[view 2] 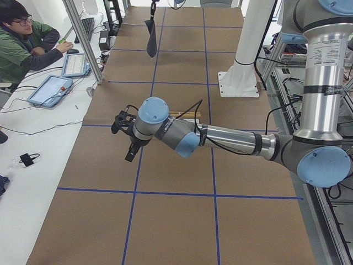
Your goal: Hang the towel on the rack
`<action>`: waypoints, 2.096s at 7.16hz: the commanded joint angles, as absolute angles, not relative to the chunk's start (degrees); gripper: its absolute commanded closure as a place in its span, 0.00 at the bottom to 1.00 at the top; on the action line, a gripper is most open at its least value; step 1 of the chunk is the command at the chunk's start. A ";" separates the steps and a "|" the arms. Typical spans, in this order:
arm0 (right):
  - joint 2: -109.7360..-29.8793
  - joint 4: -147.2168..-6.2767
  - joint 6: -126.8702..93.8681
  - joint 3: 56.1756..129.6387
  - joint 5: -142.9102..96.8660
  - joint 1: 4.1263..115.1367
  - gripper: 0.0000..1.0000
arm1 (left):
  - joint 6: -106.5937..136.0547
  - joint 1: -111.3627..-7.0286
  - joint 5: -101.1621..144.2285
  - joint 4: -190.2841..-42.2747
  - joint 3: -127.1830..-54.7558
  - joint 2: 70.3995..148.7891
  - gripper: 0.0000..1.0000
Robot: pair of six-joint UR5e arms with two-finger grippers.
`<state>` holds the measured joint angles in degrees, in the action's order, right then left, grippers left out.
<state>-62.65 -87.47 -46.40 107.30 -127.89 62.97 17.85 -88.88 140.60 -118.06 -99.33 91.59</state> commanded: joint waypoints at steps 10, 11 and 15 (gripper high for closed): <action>-55.55 -87.71 -55.72 118.39 -103.92 36.06 1.00 | 88.90 -48.64 117.98 -133.42 -100.46 117.22 0.02; -55.37 -87.71 -55.64 118.39 -101.36 33.86 1.00 | 93.90 -46.17 117.17 -133.42 -100.63 118.38 0.02; -52.21 -87.80 -54.76 116.90 -93.08 26.90 1.00 | 100.70 -42.46 114.98 -133.77 -101.25 120.67 0.09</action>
